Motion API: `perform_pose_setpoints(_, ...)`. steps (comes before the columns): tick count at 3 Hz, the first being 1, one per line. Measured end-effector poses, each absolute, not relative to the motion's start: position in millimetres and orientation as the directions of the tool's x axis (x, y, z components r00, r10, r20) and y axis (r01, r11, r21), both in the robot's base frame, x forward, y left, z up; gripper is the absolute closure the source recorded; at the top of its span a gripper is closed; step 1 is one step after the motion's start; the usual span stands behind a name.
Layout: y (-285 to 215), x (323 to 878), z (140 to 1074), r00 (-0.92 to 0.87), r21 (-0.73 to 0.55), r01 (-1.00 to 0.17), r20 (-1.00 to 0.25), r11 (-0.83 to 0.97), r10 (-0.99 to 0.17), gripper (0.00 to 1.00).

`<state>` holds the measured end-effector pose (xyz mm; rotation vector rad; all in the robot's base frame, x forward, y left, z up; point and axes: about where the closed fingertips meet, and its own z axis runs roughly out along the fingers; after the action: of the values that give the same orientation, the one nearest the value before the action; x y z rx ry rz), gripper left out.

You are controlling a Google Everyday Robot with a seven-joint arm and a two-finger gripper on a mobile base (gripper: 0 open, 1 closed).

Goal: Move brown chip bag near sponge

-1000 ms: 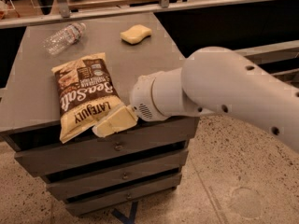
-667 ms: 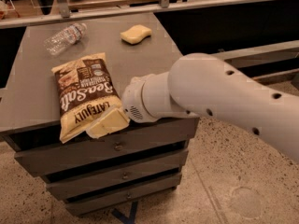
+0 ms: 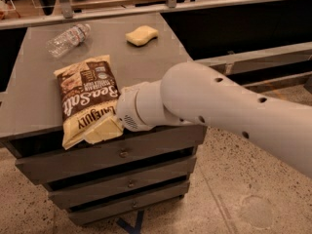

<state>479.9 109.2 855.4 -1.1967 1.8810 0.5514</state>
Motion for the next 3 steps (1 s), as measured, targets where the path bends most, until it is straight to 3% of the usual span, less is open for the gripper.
perform_pose_setpoints(3, 118.3, 502.9, 871.2, -0.16, -0.123, -0.895, -0.808, 0.428, -0.567, 0.86)
